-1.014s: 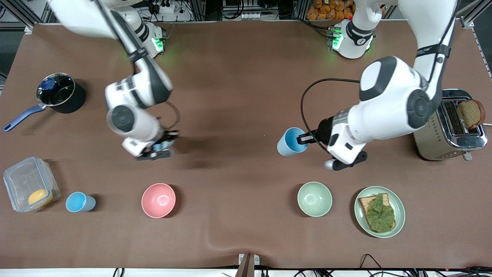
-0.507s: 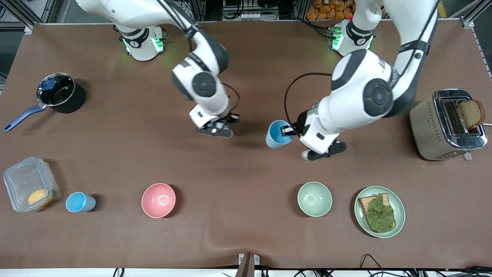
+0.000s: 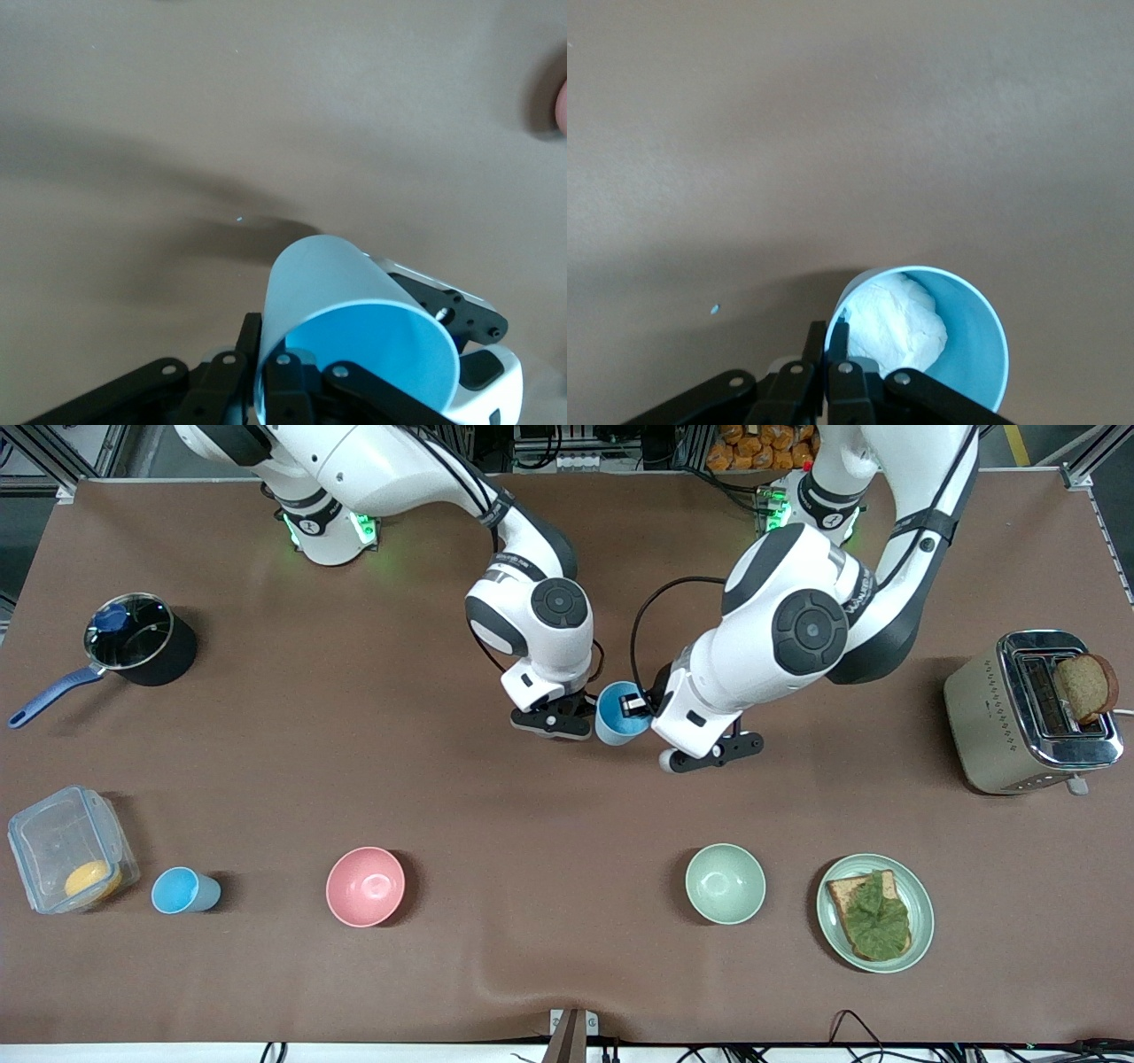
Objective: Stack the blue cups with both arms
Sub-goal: 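Lower the left gripper's cup into the right gripper's filled cup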
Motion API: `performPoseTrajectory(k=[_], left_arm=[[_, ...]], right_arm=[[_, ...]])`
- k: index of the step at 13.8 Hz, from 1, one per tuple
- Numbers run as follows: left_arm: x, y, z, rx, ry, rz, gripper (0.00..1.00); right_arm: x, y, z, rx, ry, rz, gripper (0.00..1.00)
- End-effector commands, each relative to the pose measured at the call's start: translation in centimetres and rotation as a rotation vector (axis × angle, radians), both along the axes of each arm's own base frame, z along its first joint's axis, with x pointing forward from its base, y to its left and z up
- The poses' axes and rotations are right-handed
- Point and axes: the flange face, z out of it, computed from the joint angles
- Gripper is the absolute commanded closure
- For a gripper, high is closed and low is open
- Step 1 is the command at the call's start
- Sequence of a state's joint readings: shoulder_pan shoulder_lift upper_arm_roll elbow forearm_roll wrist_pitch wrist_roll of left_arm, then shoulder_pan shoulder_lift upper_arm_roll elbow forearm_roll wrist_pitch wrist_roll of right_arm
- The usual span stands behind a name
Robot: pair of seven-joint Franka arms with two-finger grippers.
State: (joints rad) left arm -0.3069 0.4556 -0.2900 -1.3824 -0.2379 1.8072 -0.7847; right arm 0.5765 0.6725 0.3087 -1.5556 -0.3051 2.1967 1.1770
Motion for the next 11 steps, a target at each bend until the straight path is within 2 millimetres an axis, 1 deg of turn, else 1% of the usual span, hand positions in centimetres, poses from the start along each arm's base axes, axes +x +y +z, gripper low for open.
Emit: performPoseTrajectory(k=[1,4,5,6,7,8,9,10,11], left_arm=[[0.6,1.2,0.4,0.027,-0.012,0.013,1.00],[1.1,2.0,0.4,0.027,-0.015,0.023,1.00],[1.1,2.0,0.5,0.025,-0.016,0.024,1.00],[1.4,2.6,0.5,0.026,-0.017,0.031,1.00],[1.5,2.8,0.6,0.026,-0.018,0.034,1.00],[1.5,2.8,0.6,0.026,-0.018,0.034,1.00],[1.5,2.9,0.7,0.025,-0.020,0.036,1.00],[1.6,2.9,0.6,0.026,-0.018,0.036,1.00],[1.6,2.9,0.5,0.026,-0.017,0.034,1.00]], right_arm=[[-0.6,1.6,-1.7,-0.034,-0.059,0.038,1.00],[-1.5,2.5,-3.3,-0.042,-0.087,0.039,1.00],[-1.5,2.5,-3.4,-0.036,-0.081,0.031,0.70],[-1.2,2.3,-3.3,-0.032,-0.083,0.004,0.20],[-1.0,2.2,-3.0,-0.032,-0.090,-0.001,0.00],[-0.8,2.1,-1.9,-0.022,-0.099,-0.002,0.00],[-0.7,1.9,-0.1,-0.011,-0.113,-0.005,0.00],[-0.3,1.3,1.9,-0.003,-0.126,-0.017,0.00],[-0.9,0.8,3.6,0.008,-0.133,-0.014,0.00]])
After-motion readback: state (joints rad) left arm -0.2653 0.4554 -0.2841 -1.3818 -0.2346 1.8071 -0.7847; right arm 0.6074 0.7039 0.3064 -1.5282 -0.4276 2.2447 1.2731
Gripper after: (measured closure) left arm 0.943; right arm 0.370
